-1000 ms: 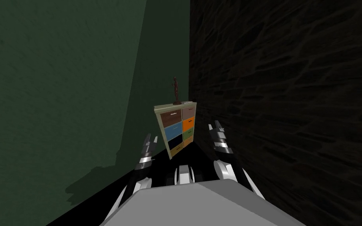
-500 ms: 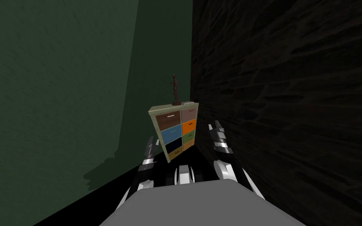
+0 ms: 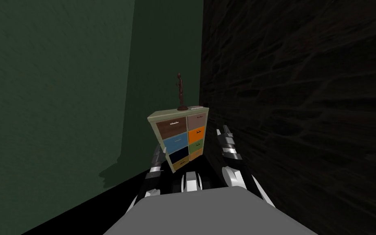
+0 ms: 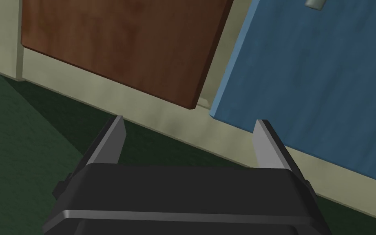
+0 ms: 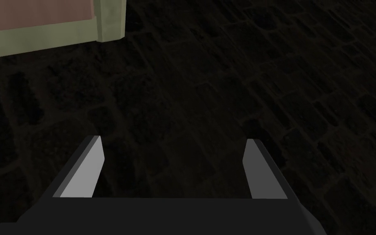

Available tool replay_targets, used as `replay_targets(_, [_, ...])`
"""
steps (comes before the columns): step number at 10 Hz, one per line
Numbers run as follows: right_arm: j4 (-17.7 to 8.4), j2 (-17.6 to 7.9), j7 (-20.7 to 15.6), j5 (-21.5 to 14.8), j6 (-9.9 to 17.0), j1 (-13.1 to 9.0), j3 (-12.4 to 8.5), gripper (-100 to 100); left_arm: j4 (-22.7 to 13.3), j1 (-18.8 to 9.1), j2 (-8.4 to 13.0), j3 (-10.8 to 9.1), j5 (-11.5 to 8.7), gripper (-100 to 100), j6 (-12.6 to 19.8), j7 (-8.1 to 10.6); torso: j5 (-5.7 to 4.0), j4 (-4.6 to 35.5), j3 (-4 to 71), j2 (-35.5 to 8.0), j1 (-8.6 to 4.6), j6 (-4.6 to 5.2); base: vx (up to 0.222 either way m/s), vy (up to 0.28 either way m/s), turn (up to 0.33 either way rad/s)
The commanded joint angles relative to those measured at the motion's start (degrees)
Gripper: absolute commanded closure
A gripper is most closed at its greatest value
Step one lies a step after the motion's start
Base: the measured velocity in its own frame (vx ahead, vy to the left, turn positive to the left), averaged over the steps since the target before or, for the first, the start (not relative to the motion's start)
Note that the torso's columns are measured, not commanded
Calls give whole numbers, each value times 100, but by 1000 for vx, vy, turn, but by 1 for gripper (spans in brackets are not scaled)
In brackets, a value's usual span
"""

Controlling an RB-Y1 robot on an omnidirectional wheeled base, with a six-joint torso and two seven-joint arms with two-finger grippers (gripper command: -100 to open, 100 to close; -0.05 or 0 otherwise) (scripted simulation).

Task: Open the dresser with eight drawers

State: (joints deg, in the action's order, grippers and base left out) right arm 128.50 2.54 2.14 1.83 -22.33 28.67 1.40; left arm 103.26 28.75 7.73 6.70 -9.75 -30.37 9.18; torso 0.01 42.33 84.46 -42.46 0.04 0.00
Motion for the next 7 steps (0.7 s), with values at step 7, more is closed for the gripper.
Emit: replay_targets(7, [0,0,0,0,0,0,0,0,-968,-99,-473,196,-192,-100,12,62,5,-1,2,4,17,0,139,-166,158])
